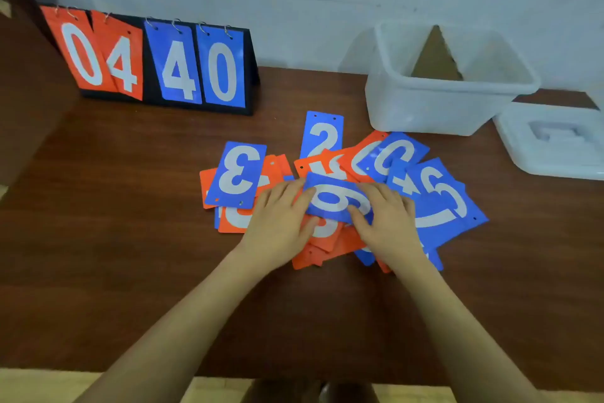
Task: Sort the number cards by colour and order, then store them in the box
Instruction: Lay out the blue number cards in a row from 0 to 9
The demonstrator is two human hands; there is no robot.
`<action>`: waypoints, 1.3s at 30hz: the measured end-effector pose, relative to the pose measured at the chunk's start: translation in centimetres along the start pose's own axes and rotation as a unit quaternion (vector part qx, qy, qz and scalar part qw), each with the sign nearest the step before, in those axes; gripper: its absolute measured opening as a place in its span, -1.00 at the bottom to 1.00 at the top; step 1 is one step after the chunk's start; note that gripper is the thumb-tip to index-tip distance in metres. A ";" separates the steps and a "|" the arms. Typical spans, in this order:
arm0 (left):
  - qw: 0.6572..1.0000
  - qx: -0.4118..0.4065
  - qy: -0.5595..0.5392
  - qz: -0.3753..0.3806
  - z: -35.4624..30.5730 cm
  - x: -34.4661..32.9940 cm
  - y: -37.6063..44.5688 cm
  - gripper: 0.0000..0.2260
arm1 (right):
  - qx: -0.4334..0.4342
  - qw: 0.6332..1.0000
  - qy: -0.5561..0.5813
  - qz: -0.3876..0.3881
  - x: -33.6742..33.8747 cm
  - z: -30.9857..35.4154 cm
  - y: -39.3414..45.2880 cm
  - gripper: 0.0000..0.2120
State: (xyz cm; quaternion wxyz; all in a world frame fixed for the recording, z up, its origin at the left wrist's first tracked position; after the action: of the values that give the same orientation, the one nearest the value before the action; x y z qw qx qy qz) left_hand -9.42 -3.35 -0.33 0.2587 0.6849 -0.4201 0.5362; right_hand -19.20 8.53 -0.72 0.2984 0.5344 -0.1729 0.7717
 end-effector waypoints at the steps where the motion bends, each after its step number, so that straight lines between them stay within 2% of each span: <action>1: 1.000 -0.020 -0.010 -0.020 -0.5 0.0 0.4 -0.54 | 0.001 1.000 -0.025 -0.002 -0.3 -0.4 -0.1 -0.43; 3: 0.996 -0.065 -0.006 -0.062 -1.8 -0.2 1.4 -0.57 | 0.007 0.996 -0.084 0.021 -1.6 -1.2 -0.3 -0.33; 5: 0.990 -0.113 0.023 -0.080 -3.5 -0.6 2.5 -0.55 | 0.033 0.994 -0.098 0.040 -2.5 -1.7 -0.5 -0.30; 8: 0.990 -0.122 0.047 -0.060 -4.1 -2.4 3.7 -0.49 | 0.093 0.992 -0.080 0.038 -2.5 -1.7 -0.6 -0.21; 10: 0.990 -0.112 0.062 -0.065 -3.6 -3.0 4.1 -0.45 | 0.076 0.993 -0.089 0.011 -2.2 -2.4 -0.6 -0.15; 12: 0.992 -0.099 0.035 -0.071 -3.5 -2.5 4.4 -0.50 | 0.027 0.993 -0.106 -0.031 -1.5 -3.4 -0.9 -0.11; 14: 0.990 -0.110 0.002 -0.085 -4.0 -1.7 4.3 -0.56 | -0.001 0.994 -0.104 -0.025 -1.7 -3.9 -1.2 -0.21; 17: 0.980 -0.149 -0.051 -0.121 -4.8 -0.2 3.1 -0.69 | 0.011 0.997 -0.077 -0.031 -1.2 -3.4 -1.5 -0.38; 19: 0.968 -0.149 -0.131 -0.153 -4.3 1.0 2.1 -0.76 | -0.005 0.997 -0.046 -0.058 0.3 -3.8 -2.2 -0.51; 21: 0.952 -0.129 -0.195 -0.198 -3.4 2.3 0.8 -0.78 | -0.028 0.994 -0.086 -0.068 1.5 -4.6 -3.5 -0.59; 24: 0.941 -0.079 -0.243 -0.223 -2.5 3.1 -1.2 -0.76 | -0.035 0.989 -0.146 -0.002 0.7 -5.5 -6.0 -0.57; 26: 0.939 -0.051 -0.258 -0.223 -2.1 3.0 -2.4 -0.75 | 0.021 0.994 -0.103 0.034 -0.8 -4.8 -7.8 -0.56; 29: 0.933 -0.036 -0.274 -0.228 -1.4 2.3 -4.5 -0.74 | 0.089 0.996 0.003 -0.012 -0.3 -3.5 -10.2 -0.71; 31: 0.936 -0.018 -0.276 -0.219 -0.8 1.5 -5.5 -0.71 | 0.069 0.994 0.005 -0.089 1.0 -4.3 -11.3 -0.76; 33: 0.942 -0.010 -0.270 -0.199 -0.5 0.5 -6.5 -0.66 | -0.036 0.986 -0.055 -0.154 2.1 -6.2 -12.3 -0.62; 35: 0.950 -0.012 -0.255 -0.180 -0.6 -0.3 -7.2 -0.60 | -0.135 0.977 -0.100 -0.129 1.7 -7.3 -12.7 -0.36; 37: 0.960 -0.018 -0.230 -0.155 -1.0 -1.1 -7.5 -0.56 | -0.148 0.978 -0.113 -0.093 0.9 -6.9 -12.5 -0.24; 39: 0.967 -0.023 -0.214 -0.133 -1.5 -1.8 -7.6 -0.56 | -0.131 0.985 -0.083 -0.075 0.5 -6.5 -12.1 -0.28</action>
State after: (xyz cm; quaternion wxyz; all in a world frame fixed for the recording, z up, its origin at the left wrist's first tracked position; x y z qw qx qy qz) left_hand -3.84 2.31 -0.92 0.2475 0.8274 -0.3831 0.3277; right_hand -16.23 21.72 -3.33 0.4075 0.5640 -0.2562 0.6710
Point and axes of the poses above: each hand's wrist, its own y-axis towards the middle knuckle, its own x-axis out of the back of the hand, z = x × y, the point moved 10 cm from there along y, towards the middle knuckle, and after that the axes turned 12 degrees about x, right-handed, at the moved point
